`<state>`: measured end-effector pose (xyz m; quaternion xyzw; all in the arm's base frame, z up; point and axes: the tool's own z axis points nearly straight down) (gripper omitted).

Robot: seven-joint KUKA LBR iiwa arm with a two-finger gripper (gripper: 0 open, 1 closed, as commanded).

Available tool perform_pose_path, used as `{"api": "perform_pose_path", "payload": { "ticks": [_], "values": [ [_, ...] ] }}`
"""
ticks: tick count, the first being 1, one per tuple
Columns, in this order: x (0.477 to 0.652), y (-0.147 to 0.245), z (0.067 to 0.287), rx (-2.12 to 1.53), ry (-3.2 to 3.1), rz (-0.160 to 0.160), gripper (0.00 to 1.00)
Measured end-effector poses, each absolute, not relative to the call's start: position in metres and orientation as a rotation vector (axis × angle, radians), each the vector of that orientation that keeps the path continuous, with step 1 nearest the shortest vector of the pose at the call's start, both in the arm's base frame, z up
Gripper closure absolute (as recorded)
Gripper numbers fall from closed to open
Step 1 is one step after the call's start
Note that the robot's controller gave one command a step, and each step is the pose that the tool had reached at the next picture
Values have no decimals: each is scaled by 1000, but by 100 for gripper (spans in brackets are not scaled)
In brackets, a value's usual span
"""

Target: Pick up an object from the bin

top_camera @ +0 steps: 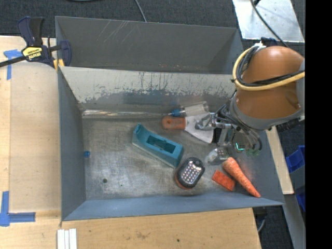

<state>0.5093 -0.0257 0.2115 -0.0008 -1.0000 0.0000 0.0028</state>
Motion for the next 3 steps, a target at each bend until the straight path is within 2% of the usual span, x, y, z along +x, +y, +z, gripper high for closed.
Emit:
{"api": "perform_pose_path", "payload": {
  "ticks": [1,2,3],
  "values": [
    [511,-26,216,-2,-3145,1,0],
    [504,-16,199,98,-3150,3,0],
    [531,-2,143,320,-3134,1,0]
  ]
}}
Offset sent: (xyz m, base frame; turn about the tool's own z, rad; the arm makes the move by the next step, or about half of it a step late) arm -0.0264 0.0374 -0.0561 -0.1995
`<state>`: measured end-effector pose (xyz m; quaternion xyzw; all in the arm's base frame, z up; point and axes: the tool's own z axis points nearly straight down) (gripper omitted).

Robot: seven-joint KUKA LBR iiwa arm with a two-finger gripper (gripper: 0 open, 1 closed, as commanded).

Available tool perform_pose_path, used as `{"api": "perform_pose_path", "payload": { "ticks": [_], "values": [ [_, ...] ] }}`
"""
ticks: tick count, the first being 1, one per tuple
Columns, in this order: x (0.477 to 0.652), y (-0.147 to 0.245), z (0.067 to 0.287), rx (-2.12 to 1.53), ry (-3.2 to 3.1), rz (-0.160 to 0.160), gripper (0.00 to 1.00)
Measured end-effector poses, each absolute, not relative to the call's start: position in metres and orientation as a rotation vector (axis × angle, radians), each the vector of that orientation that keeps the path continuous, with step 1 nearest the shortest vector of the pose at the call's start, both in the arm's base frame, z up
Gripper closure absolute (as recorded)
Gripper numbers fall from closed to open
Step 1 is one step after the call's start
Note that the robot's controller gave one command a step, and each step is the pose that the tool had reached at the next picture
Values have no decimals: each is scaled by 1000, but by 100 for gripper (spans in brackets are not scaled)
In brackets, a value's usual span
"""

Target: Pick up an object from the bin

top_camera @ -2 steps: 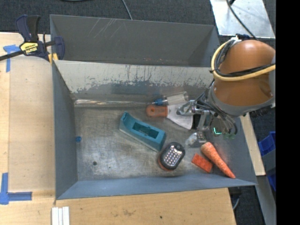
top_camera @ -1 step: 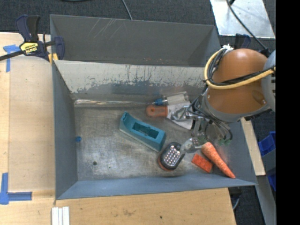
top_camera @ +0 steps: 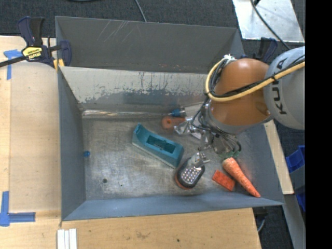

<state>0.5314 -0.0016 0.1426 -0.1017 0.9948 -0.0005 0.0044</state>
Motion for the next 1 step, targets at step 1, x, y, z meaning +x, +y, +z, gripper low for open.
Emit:
{"api": "perform_pose_path", "payload": {
  "ticks": [1],
  "values": [
    [528,7,132,-389,3117,0,0]
  ]
}}
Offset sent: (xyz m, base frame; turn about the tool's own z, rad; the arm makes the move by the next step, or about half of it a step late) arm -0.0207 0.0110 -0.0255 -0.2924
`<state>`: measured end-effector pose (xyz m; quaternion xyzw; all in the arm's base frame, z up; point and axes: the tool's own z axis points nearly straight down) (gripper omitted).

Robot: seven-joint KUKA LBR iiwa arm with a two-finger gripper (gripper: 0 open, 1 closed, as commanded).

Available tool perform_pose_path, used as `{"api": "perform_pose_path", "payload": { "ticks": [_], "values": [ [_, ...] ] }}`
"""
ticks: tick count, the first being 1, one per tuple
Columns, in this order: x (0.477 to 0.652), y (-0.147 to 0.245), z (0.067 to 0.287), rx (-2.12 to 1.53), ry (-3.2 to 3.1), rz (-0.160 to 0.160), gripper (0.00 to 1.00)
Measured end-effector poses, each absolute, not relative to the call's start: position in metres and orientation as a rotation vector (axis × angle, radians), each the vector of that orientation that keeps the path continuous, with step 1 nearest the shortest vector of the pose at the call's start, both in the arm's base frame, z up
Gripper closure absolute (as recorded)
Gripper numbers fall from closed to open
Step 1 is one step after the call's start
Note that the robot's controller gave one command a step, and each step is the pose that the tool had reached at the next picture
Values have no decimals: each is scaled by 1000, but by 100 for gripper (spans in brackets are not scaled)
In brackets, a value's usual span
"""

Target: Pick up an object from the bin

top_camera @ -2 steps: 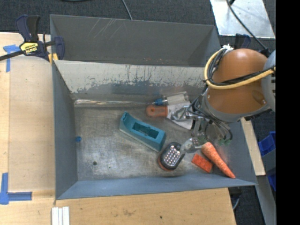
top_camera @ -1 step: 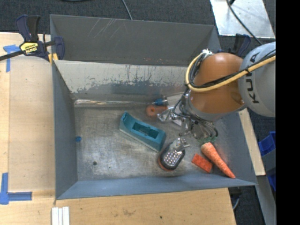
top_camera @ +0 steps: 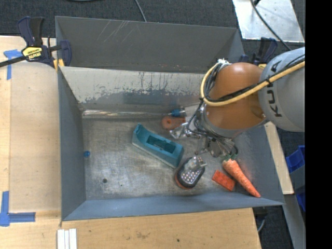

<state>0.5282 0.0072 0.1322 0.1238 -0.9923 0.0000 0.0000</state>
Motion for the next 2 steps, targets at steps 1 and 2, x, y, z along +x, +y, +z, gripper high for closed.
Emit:
{"api": "perform_pose_path", "payload": {
  "ticks": [1,2],
  "values": [
    [518,9,126,682,-3070,1,0],
    [554,49,123,711,-3061,3,0]
  ]
}}
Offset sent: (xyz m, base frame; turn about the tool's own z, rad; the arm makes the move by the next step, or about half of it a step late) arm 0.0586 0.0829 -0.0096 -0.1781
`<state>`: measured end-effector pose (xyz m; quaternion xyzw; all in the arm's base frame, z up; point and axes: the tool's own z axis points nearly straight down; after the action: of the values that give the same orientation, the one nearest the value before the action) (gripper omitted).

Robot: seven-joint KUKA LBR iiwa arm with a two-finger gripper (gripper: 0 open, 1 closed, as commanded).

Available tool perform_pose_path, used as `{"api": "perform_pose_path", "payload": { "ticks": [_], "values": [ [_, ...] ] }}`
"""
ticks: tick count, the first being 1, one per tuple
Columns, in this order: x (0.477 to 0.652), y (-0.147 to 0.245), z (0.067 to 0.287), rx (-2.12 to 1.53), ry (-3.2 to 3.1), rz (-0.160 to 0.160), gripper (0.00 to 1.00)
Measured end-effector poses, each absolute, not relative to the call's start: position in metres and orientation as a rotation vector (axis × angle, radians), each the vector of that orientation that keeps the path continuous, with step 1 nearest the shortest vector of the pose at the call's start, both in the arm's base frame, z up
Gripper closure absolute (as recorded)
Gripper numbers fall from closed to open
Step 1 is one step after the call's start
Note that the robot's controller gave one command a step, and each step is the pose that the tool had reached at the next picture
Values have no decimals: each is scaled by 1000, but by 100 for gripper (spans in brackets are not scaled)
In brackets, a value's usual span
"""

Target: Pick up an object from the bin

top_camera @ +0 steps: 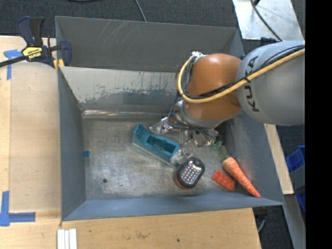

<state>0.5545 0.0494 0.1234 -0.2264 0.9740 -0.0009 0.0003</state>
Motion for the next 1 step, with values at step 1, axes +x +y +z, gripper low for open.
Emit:
{"api": "perform_pose_path", "payload": {
  "ticks": [1],
  "values": [
    [568,66,124,-693,3062,-1,0]
  ]
}}
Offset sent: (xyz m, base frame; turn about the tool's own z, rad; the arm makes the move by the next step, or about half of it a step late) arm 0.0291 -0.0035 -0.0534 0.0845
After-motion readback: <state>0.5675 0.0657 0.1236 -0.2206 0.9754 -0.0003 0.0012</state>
